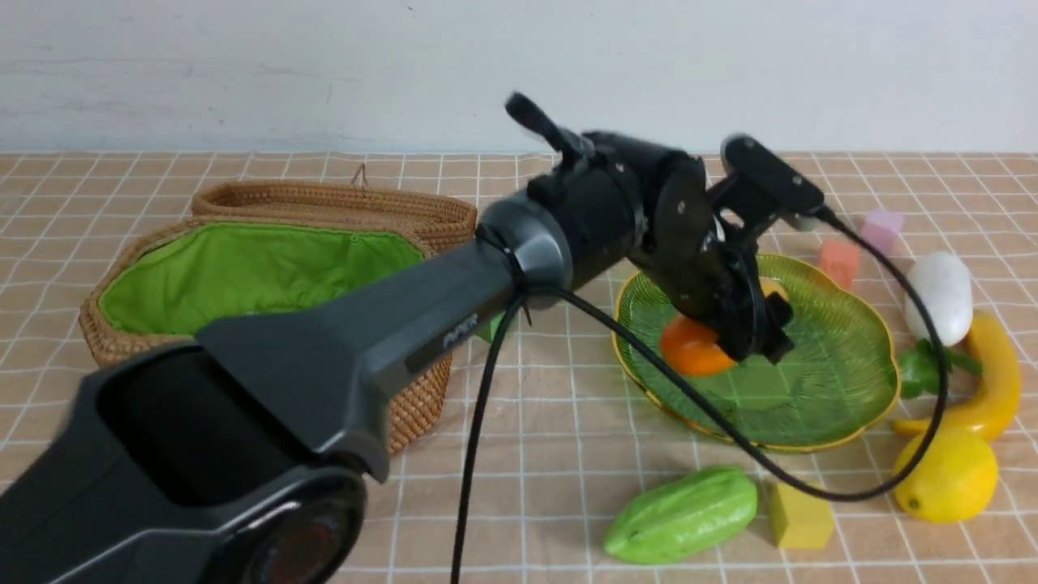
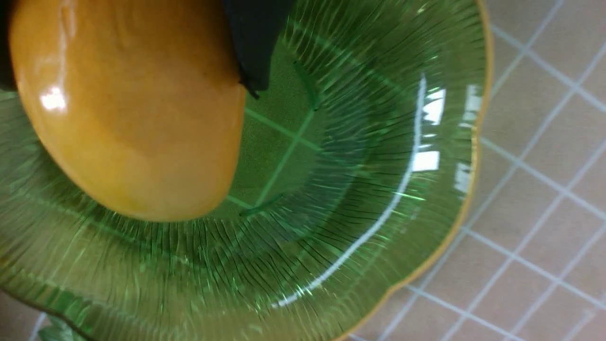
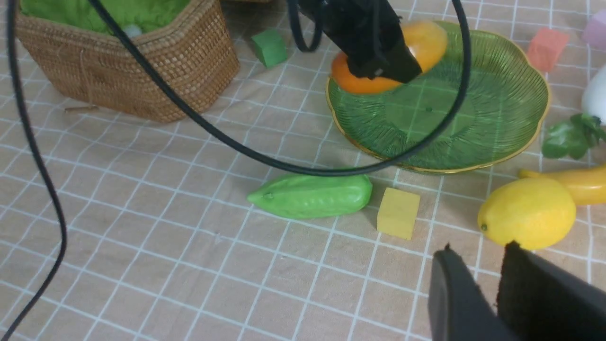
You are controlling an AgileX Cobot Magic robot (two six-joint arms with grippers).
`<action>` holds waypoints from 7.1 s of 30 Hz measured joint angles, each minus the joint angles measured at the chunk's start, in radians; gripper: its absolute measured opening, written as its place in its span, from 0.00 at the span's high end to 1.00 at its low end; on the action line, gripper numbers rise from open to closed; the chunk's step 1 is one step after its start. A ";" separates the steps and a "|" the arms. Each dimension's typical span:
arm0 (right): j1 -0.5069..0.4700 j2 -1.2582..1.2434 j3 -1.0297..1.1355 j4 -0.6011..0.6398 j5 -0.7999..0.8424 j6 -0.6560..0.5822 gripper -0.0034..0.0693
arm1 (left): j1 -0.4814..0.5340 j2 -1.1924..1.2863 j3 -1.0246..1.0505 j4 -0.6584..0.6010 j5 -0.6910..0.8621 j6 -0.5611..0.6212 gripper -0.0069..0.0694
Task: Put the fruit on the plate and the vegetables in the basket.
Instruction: Grab the mango with your left arm and place it on the right plate, then take a chayote with your left arm and place it on the basket on the left, then use the right arm to grab a lemon and put it into the right plate, then use the right arm to grab a banana and put it into the right plate
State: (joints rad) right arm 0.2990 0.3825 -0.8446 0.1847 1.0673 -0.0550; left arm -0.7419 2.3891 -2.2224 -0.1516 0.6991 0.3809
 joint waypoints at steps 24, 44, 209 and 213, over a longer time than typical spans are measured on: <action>0.000 0.000 -0.068 -0.134 0.025 0.112 0.70 | -0.082 -0.331 0.200 0.059 0.536 -0.164 0.57; 0.000 0.000 -0.068 -0.041 0.104 0.055 0.70 | -0.150 -0.141 0.374 0.191 0.470 -0.155 0.38; -0.289 1.455 -0.512 0.011 -0.333 0.220 0.50 | -0.126 -1.669 1.517 0.213 -0.026 -0.513 0.93; -0.271 1.530 -0.545 0.010 -0.349 0.220 0.48 | -0.126 -1.669 1.517 0.213 -0.026 -0.513 0.93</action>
State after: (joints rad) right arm 0.0279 1.9128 -1.3895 0.1944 0.7187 0.1654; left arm -0.8679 0.7198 -0.7057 0.0609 0.6734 -0.1318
